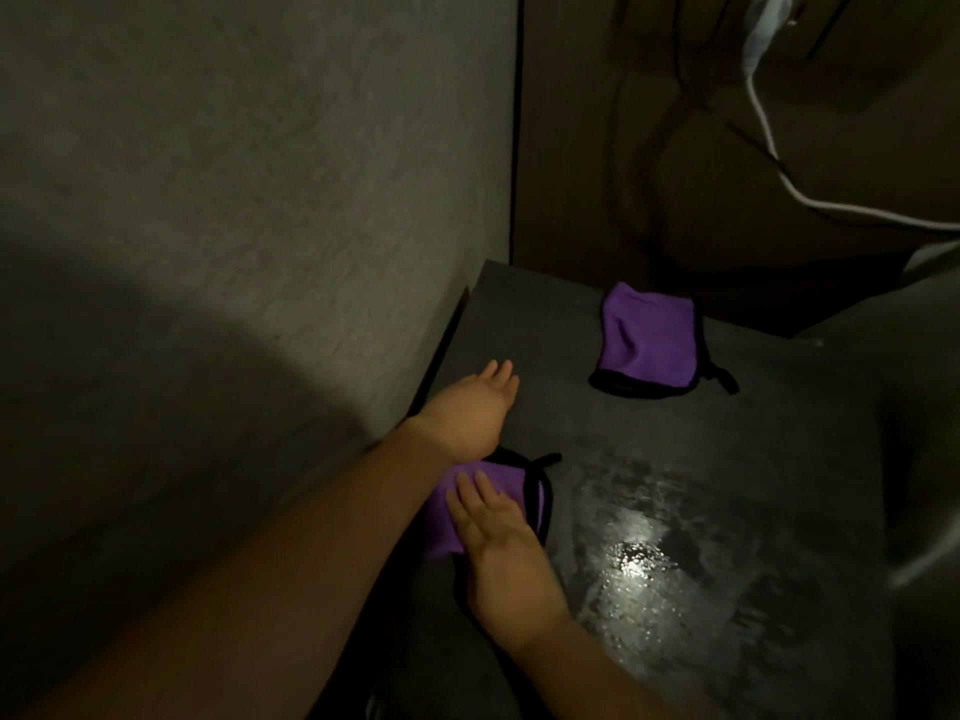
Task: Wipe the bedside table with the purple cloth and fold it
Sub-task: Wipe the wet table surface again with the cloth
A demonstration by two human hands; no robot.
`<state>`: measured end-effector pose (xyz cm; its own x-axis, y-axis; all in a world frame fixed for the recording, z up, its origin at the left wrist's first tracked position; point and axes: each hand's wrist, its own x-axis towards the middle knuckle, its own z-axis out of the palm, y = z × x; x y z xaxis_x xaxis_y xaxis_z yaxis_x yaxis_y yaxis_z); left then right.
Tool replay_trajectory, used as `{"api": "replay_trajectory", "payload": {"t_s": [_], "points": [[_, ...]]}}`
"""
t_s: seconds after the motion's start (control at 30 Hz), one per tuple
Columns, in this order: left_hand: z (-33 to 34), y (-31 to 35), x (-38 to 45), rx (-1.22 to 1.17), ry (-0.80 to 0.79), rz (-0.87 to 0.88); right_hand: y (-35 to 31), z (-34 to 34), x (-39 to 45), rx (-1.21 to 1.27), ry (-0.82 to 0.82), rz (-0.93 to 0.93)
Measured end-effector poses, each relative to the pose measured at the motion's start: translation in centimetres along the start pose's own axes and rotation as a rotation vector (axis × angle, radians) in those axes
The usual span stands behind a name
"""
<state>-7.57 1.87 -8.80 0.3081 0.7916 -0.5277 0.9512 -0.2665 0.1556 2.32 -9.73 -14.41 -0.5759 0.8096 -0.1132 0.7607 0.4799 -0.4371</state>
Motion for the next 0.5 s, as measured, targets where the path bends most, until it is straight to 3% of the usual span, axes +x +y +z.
{"api": "replay_trajectory", "payload": {"t_s": [0.5], "points": [[1.9,-0.2,-2.5,0.021,0.021,0.018,-4.0,2.8,-6.5,0.120,-0.076,-0.055]]}}
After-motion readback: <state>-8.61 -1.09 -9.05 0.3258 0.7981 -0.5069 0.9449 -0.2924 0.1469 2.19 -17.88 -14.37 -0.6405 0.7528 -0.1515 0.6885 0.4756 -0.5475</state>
